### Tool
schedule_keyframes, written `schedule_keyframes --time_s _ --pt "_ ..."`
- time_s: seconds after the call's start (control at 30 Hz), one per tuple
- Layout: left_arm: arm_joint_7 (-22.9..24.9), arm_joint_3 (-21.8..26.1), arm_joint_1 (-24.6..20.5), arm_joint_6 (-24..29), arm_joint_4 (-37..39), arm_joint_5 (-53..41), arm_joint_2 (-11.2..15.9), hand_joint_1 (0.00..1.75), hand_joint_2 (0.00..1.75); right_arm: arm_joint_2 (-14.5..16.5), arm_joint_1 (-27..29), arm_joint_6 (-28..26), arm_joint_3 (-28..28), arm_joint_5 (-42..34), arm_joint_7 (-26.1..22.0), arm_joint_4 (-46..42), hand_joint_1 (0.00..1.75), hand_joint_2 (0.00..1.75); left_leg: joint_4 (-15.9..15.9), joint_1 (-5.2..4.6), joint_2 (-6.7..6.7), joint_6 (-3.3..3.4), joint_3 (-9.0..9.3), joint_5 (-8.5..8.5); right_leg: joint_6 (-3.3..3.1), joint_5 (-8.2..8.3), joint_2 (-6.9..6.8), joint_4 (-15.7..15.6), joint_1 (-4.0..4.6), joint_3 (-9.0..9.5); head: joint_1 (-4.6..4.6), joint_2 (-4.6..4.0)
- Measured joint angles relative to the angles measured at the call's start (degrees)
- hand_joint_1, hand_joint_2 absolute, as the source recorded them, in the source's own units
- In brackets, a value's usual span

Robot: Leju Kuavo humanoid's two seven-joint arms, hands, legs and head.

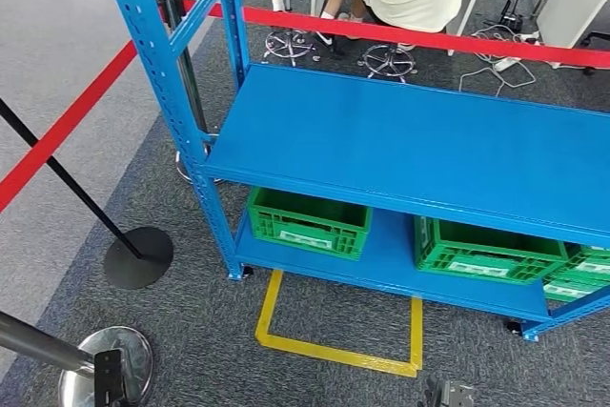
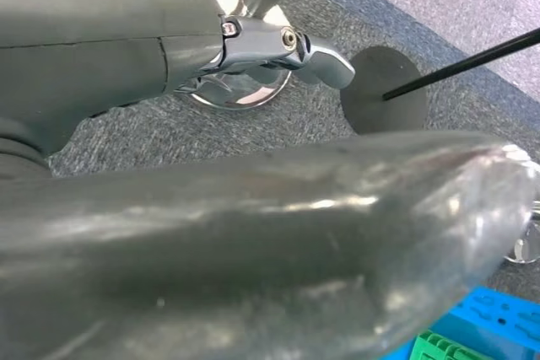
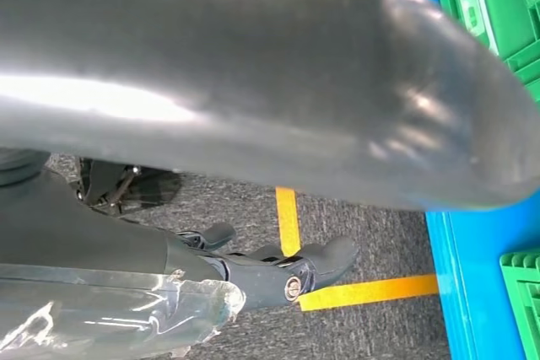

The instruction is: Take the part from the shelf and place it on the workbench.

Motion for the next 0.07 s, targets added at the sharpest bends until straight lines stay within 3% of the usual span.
schedule_keyframes --time_s 0.07 --pt "0.0 0.0 0.0 0.0 0.0 0.0 0.0 0.0 0.0 0.0 0.0 0.0 0.0 -0.1 0.0 0.0 0.0 0.0 0.0 -0.14 0.0 0.28 -0.01 -0.01 0.36 0.09 -0.11 -0.2 -0.08 0.13 0.08 0.0"
